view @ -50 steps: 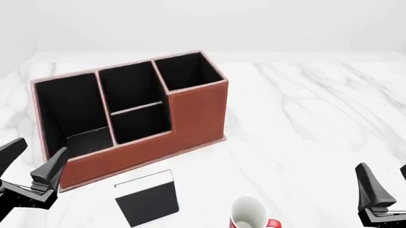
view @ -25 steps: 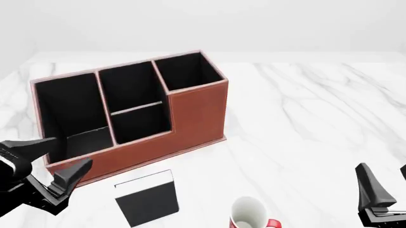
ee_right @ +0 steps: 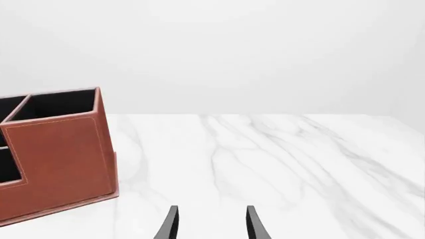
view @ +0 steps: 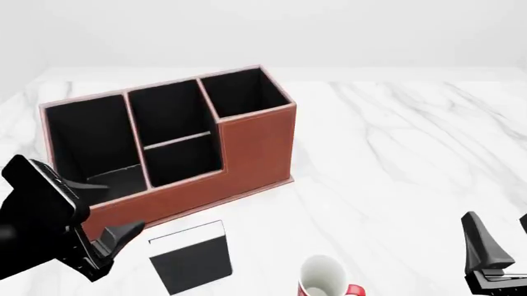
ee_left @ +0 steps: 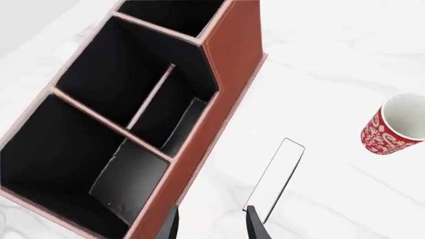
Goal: Pick up the book and place it in the front compartment of the caddy.
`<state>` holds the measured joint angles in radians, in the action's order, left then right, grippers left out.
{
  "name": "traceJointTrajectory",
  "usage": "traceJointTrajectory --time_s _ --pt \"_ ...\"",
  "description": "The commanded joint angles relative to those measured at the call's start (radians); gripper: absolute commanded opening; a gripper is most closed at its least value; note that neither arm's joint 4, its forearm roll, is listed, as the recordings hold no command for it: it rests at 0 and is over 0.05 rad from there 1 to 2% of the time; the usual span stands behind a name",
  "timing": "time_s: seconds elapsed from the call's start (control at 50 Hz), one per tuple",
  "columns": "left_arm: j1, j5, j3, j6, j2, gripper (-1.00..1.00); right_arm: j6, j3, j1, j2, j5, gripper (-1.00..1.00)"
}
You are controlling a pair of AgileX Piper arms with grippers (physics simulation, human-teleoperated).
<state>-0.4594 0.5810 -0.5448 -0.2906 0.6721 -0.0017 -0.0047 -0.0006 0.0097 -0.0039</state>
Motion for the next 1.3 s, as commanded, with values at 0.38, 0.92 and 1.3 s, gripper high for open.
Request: traceJointTrajectory --time_s 0.38,0.92,1.3 --pt "-0.12 0.086 -0.081 -0.042 0.214 1.0 0.001 0.0 0.0 -0.003 0.003 1.0" --pt "-0.137 0.142 -0.149 -0.117 0.281 1.0 0.001 0.0 0.0 -0.003 0.003 1.0" --pt "-0.153 0.156 -0.152 -0.124 0.299 1.0 0.001 0.0 0.0 -0.003 0.003 1.0"
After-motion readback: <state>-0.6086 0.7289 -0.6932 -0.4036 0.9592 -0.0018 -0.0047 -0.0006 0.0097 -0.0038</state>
